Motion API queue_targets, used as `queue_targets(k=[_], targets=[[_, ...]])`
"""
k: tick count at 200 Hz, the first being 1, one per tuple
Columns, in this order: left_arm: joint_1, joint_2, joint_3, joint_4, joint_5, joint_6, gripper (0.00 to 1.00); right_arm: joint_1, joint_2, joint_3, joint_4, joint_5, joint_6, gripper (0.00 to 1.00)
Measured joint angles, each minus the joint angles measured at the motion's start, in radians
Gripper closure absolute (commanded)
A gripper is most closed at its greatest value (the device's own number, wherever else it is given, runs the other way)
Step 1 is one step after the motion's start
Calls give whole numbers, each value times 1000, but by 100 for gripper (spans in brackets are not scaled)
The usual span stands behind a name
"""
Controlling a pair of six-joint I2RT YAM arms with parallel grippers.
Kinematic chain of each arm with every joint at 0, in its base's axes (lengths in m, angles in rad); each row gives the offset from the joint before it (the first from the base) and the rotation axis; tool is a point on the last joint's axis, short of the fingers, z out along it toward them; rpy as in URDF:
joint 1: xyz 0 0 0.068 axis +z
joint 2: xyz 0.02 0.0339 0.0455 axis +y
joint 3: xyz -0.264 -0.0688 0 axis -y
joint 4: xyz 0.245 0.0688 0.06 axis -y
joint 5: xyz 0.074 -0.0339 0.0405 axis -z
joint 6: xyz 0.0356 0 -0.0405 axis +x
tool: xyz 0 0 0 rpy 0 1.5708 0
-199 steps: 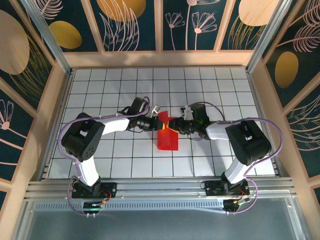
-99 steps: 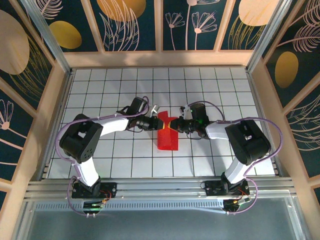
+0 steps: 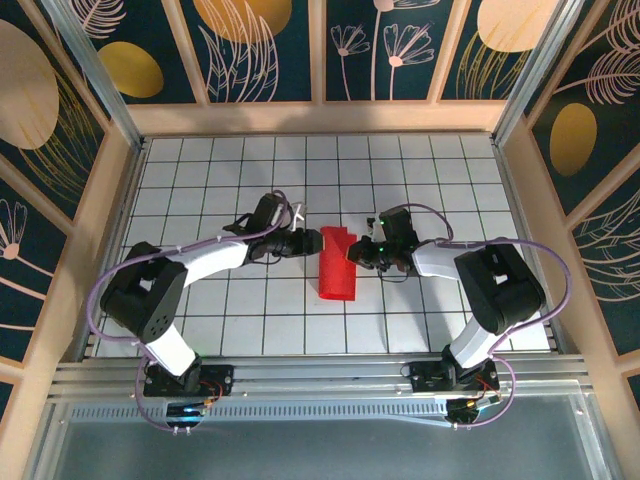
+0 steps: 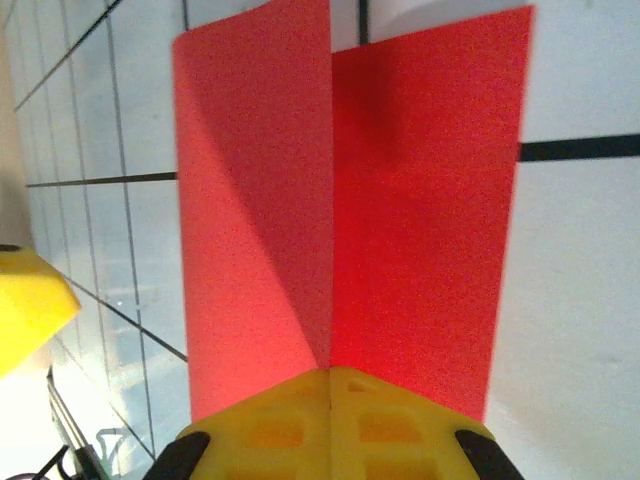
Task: Fold a paper plane with a square sheet of paper (fold left side to right side)
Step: First fold in half a square sheet of paper at the center of the table.
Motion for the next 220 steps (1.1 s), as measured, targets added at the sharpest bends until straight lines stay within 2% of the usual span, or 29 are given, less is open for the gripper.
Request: queue_targets(k=[36,98,149,196,220], targets=[[-31,87,0,6,-2,-32,49,0,0,3,-41,21,-11,100],[-38,132,16,16,-2,-48,49,0,0,5,-63,28,-15,100],[-49,168,55,13,-18,-48,55,2,0,19,-95,28,-18,100],[-78,199,90,-14,-58,-40,58,2,-6,35,-119,53,-32,72],[-84,205,108,-44,-79,-32,60,-4,-48,40,-169,96,-55,61]])
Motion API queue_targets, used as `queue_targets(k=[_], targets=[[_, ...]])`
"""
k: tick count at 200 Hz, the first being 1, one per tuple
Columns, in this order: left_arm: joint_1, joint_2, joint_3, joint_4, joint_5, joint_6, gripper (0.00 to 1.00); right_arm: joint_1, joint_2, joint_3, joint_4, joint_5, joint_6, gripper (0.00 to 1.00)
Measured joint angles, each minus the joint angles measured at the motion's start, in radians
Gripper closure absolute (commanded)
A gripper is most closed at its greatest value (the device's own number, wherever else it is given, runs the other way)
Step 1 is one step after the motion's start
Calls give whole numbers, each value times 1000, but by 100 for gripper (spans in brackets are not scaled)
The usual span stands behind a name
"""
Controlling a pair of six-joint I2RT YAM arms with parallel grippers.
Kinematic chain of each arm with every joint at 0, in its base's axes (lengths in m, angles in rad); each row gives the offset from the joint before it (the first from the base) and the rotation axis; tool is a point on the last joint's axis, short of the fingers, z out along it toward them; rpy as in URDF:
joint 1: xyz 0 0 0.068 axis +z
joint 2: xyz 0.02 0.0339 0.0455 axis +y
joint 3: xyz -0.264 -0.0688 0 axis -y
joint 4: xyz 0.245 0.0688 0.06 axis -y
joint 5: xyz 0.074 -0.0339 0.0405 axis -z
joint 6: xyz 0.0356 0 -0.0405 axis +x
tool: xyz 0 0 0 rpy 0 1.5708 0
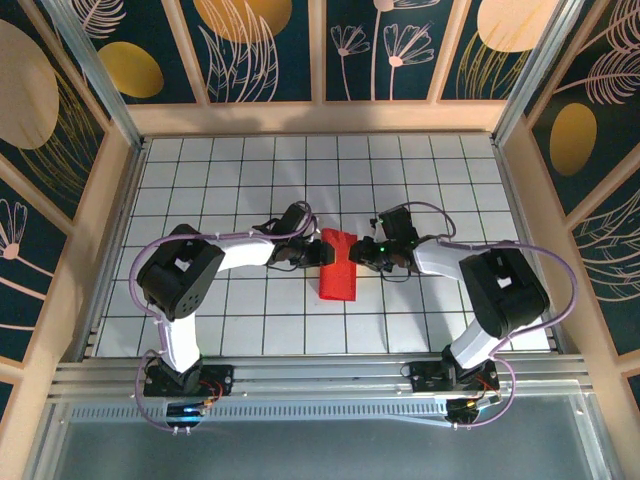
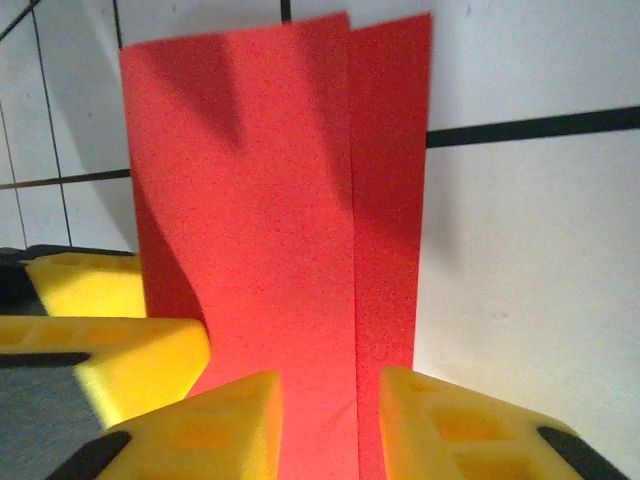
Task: Fold a paper plane with a square sheet of paper (fold left side to right side)
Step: First fold in half a square sheet of paper at the center of the table.
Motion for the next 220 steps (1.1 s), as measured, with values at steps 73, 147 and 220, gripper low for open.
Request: queue_targets(k=[73,147,220], targets=[[-27,21,61,-85,-59,15,55,-80,-152,10,-110,123,-67,53],[-74,80,203,-277,-165,69,52,-105,-185,-8,-122,138,-77,53],[-84,100,245,-332,-186,101,49,-105,-185,-18,-134,129,-88,53]])
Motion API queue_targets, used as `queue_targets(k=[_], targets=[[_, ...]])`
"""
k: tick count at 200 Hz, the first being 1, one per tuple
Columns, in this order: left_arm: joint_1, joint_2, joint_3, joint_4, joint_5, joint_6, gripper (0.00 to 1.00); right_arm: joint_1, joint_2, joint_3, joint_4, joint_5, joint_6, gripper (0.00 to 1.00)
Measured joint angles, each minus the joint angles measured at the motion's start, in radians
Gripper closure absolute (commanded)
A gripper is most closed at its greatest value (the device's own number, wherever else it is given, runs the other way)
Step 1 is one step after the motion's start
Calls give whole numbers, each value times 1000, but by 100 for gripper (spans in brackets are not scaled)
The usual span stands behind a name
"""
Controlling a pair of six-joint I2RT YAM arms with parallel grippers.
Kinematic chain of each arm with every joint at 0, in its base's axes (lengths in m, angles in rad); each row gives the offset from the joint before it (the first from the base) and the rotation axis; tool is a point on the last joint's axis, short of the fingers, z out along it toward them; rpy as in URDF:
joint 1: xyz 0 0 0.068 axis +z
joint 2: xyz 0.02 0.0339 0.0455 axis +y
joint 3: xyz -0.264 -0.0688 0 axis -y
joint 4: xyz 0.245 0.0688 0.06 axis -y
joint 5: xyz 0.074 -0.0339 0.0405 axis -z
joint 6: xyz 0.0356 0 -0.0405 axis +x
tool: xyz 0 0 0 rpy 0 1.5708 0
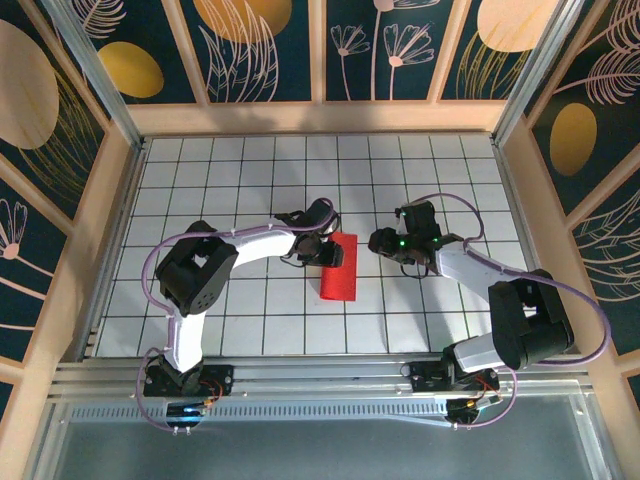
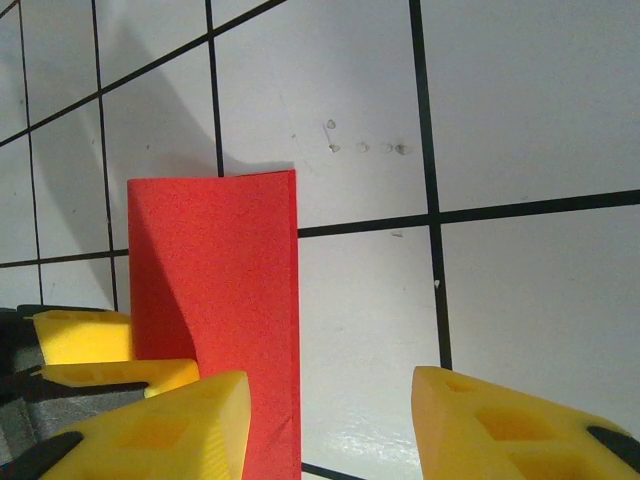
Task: Fold a paper plane with a square sheet of paper (fold left side to right side)
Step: First fold in half a square sheet of paper at the center of the table.
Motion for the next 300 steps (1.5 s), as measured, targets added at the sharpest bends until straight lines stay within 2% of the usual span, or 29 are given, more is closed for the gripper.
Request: queue_targets(k=[81,300], targets=[[-1,11,20,-24,-2,0,48,-6,0,-32,30,-45,4,52],[-1,26,45,-54,0,-5,47,-10,3,-32,51,-64,5,52]])
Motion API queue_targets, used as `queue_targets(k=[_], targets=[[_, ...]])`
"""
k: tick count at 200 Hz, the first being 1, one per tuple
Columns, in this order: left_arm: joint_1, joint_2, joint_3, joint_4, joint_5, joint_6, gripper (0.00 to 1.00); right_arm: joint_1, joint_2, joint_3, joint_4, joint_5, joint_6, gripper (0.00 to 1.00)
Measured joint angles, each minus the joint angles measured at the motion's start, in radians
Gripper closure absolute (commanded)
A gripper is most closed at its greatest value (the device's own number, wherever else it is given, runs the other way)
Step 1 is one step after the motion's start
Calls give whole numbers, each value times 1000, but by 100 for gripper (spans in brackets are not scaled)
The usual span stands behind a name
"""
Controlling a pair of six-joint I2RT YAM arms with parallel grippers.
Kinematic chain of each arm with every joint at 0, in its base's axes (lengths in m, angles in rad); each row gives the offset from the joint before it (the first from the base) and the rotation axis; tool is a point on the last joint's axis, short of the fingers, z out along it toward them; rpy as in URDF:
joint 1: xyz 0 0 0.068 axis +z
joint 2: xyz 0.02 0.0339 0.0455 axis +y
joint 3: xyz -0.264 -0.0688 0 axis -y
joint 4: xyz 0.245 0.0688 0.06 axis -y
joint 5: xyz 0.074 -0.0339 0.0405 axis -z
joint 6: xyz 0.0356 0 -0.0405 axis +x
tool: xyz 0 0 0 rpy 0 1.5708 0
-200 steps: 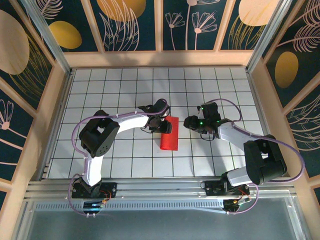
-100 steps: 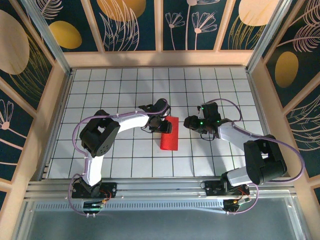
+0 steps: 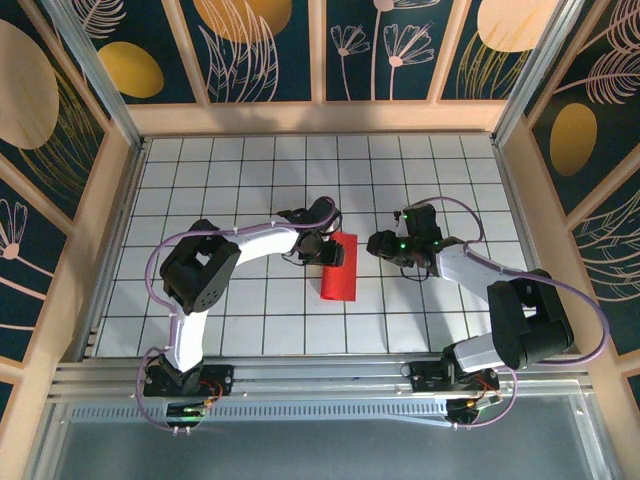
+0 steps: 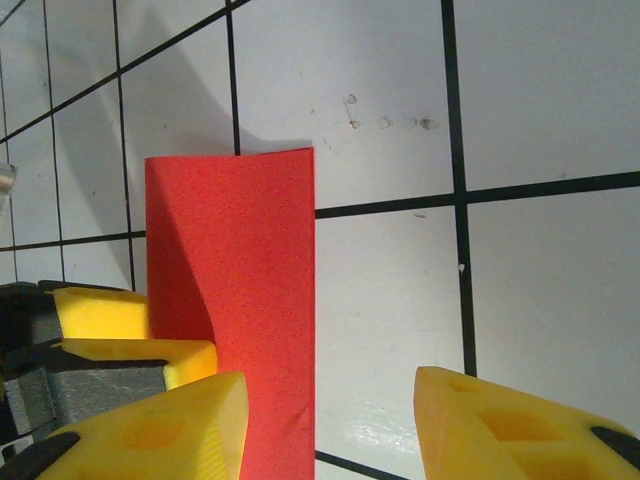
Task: Fold a paper plane with a square sheet of paper (fold left side to right side)
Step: First fold in half a square sheet of paper at the center of the table.
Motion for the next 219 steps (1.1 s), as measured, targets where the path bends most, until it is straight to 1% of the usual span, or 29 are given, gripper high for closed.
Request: queue_targets(k=[144,219], targets=[[0,6,7,-5,1,-12,46,13,34,-12,21,-24,18,52],[0,7,9,-8,1,-11,46,42,77,-12,65,-71,43,53]])
